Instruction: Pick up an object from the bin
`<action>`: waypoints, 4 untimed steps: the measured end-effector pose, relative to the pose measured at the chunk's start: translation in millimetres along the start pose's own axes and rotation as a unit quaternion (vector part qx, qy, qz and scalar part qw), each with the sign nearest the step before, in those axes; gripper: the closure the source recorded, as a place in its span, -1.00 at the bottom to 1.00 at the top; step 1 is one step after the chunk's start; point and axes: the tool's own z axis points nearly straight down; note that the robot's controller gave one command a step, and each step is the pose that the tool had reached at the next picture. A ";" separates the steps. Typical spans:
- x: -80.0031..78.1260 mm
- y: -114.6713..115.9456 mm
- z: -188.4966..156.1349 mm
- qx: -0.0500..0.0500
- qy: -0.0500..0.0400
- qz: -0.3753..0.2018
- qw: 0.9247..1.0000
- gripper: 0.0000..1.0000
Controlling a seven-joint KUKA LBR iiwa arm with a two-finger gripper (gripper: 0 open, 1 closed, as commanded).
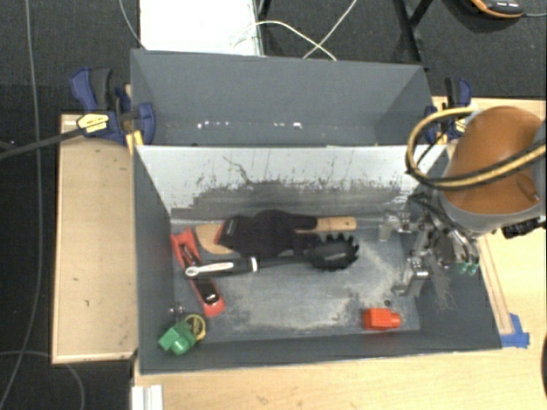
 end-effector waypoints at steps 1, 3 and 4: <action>-1.7 0.5 -4.6 0.001 -0.004 -0.003 1.000 -1.00; -69.3 74.7 59.2 0.001 -0.008 -0.053 0.999 -1.00; -63.5 120.7 65.1 0.000 -0.005 -0.019 1.000 -1.00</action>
Offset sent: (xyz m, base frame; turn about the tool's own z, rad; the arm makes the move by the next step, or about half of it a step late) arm 0.0666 0.0576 -0.0961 -0.1611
